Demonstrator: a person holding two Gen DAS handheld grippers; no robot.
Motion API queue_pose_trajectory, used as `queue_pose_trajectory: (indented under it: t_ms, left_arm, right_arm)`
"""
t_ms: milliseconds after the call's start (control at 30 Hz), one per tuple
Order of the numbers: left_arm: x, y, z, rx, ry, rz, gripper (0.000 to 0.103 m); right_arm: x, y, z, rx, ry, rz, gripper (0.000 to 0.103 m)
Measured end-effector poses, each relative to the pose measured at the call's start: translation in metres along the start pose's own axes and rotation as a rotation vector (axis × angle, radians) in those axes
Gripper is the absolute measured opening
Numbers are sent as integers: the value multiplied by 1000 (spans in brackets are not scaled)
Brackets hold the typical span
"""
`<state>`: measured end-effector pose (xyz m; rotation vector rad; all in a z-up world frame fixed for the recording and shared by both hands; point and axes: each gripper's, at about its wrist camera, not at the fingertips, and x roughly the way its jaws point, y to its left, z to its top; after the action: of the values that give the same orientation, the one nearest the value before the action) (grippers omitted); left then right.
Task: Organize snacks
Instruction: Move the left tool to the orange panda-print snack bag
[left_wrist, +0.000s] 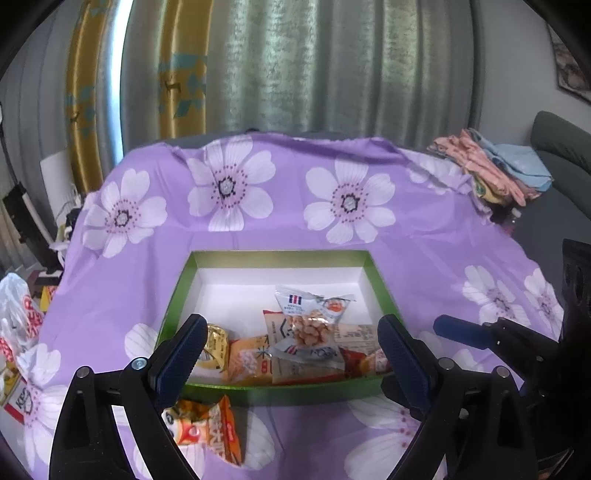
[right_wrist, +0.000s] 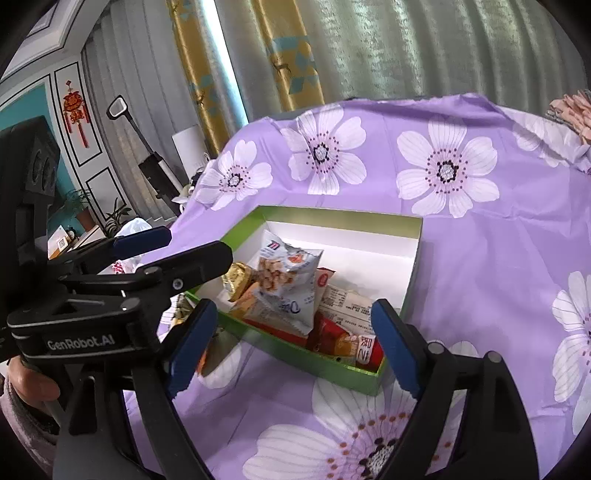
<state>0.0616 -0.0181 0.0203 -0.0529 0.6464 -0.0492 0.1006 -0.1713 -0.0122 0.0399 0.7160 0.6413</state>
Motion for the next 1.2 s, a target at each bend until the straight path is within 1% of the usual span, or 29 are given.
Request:
queue_pose_trajectory:
  t_ms: [100,200,400,833,1033,1200]
  left_arm:
    - [-13,-3,-4,6,-19,11,94]
    - [-23,-4,-10,5,-14,21,95]
    - [-40,-4,-21,1,-11,31,95]
    - [-58,2,-37,-27,0,29,95]
    - [-61,17,-44,-67,16,36,95]
    - [-65,52,-60,-150,46,36,95]
  right_arm:
    - [-11,5,-4,1,-12,-11,88]
    - [-21,8,-10,10,-24,-32,89]
    - [-34,15,-19,11,-16,-40,89]
    - [-45,35,-29,-22,3,-39,89]
    - [-44,40,-35,-35,20,-52,89]
    - [-42,42,-41,-41,37,-60,89]
